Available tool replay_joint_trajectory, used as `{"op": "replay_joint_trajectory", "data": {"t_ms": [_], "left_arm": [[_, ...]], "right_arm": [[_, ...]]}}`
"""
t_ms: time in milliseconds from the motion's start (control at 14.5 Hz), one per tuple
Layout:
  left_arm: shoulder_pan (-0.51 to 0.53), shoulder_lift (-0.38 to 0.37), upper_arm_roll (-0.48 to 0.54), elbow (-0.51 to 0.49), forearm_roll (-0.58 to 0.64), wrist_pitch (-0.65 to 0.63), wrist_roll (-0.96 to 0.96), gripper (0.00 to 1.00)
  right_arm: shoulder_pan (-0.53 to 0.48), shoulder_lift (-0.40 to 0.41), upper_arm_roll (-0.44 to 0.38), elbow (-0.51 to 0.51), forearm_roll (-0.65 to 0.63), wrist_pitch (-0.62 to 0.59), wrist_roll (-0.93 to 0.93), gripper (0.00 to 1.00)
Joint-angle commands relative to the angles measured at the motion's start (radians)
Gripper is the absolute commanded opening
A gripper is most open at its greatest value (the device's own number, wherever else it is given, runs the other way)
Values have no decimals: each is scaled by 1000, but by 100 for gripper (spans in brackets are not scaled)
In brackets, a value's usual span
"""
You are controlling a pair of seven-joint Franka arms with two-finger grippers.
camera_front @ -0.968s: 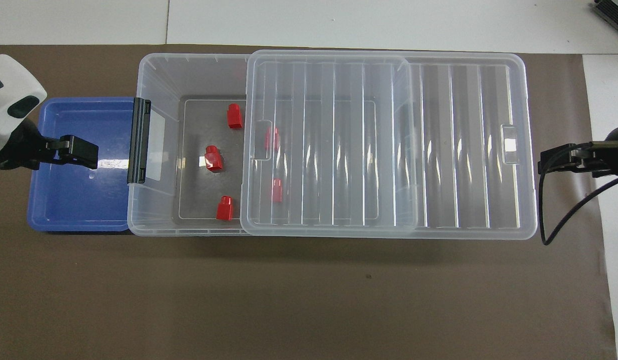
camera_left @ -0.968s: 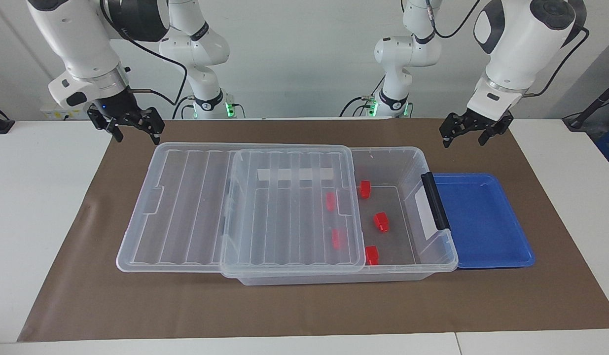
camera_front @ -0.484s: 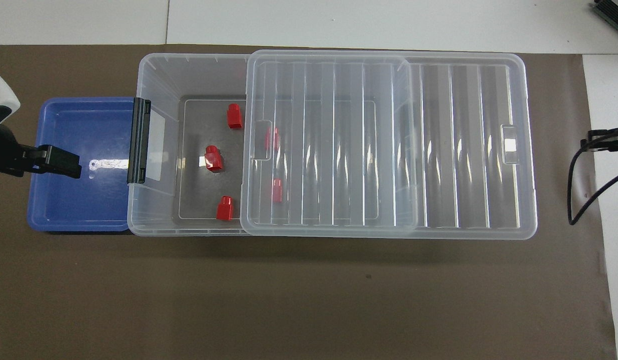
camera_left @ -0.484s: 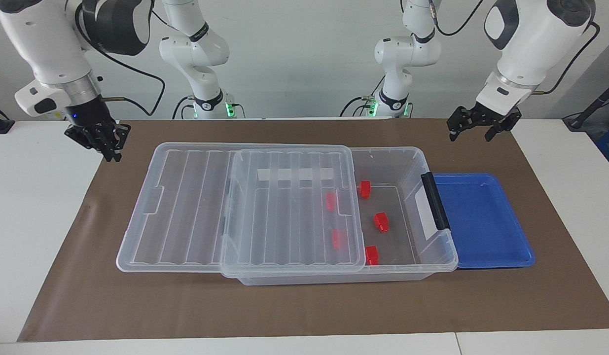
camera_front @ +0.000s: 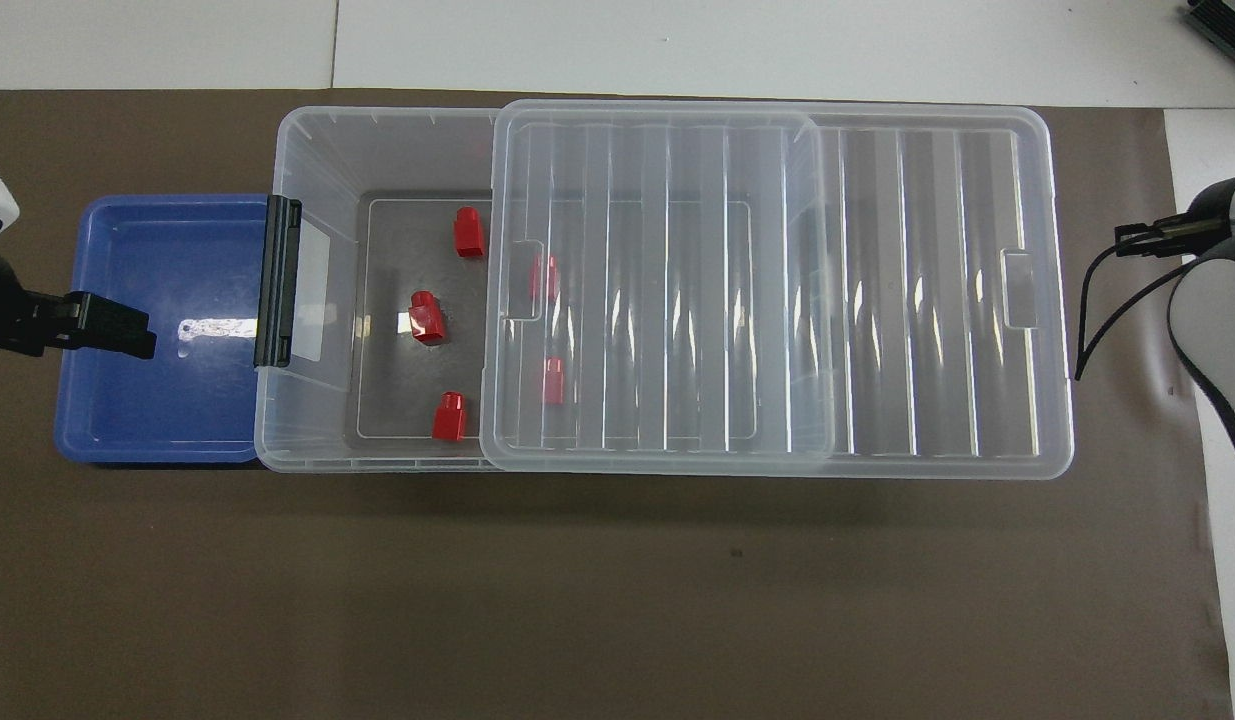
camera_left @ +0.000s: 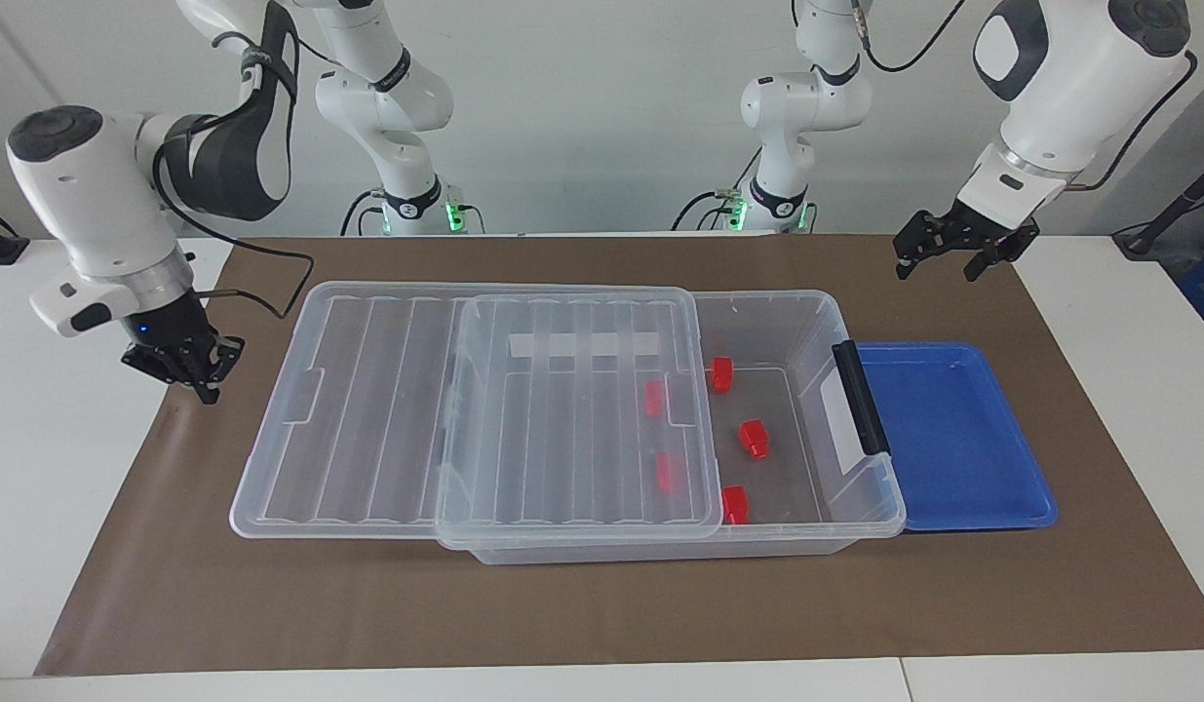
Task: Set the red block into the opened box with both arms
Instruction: 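Reach the right gripper to the lid edge and grasp it, then slide the lid back over the box opening with the right gripper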
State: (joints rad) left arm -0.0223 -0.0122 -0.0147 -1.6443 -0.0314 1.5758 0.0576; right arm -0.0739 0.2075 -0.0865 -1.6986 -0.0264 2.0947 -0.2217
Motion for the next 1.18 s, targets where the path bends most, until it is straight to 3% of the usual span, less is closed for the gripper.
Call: {"op": "replay_joint_trajectory", "data": {"t_ms": [0, 484, 1106], "left_arm": [[4, -38, 2, -52, -16, 29, 11, 100], [7, -45, 2, -63, -16, 40, 13, 100], [9, -43, 2, -58, -16, 43, 7, 100]], "right_arm": [[-4, 41, 11, 11, 92, 31, -34, 0], [68, 67, 14, 8, 143, 59, -19, 0], [201, 64, 14, 4, 143, 56, 156, 0]]}}
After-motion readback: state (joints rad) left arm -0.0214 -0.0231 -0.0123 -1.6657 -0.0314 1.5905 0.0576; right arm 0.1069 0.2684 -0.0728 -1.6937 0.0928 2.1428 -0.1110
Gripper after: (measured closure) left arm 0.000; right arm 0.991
